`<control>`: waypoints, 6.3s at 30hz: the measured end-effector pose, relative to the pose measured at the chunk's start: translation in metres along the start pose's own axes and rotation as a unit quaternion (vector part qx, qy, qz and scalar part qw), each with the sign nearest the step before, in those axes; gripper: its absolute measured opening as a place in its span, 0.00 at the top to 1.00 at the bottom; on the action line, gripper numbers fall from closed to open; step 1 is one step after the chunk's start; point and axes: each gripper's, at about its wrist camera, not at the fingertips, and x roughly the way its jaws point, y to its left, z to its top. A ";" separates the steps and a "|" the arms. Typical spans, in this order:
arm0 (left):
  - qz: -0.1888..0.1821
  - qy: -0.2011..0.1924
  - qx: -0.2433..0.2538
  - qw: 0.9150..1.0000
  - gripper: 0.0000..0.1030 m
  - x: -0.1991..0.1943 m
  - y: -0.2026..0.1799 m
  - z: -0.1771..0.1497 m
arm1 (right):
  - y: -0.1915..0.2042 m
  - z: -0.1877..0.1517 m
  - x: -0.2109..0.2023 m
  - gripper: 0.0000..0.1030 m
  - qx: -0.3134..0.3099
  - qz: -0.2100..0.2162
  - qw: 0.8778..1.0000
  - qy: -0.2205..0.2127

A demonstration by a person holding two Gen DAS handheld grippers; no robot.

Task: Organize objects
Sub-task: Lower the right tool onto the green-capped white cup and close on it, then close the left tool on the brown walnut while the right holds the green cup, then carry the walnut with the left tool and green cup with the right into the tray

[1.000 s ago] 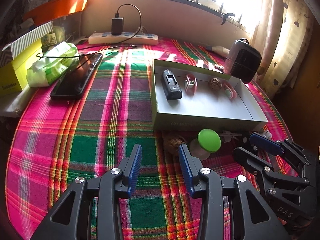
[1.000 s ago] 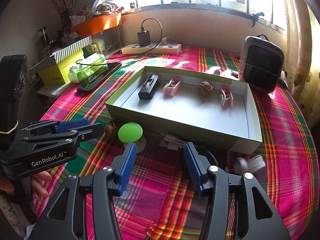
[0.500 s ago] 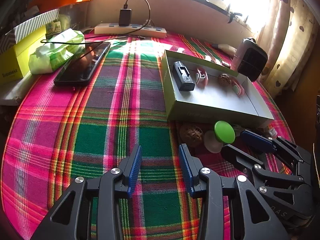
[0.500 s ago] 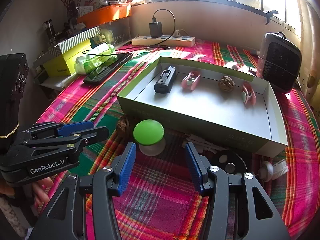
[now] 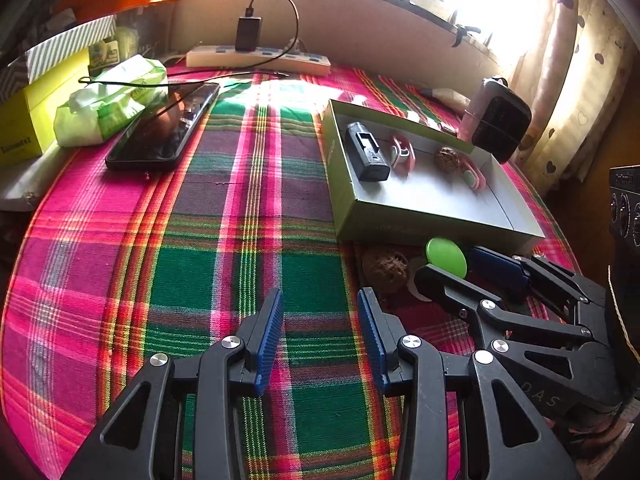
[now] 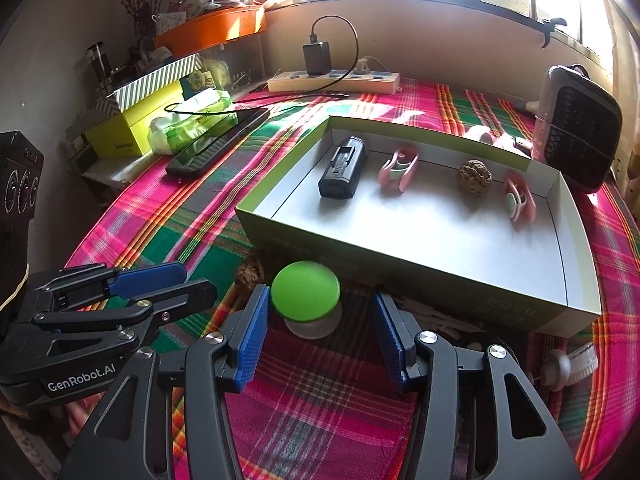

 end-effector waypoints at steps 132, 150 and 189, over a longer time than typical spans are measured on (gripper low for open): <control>0.015 -0.034 0.040 0.999 0.73 -0.014 -0.046 0.018 | -0.025 -0.004 -0.056 0.66 0.036 0.010 0.998 -0.057; 0.006 -0.042 0.046 0.998 0.73 -0.001 -0.054 0.049 | -0.050 0.040 -0.038 0.66 0.040 -0.010 0.998 -0.058; 0.017 -0.012 0.056 0.998 0.73 0.051 -0.059 0.074 | -0.092 0.091 0.043 0.66 0.050 -0.036 0.998 -0.001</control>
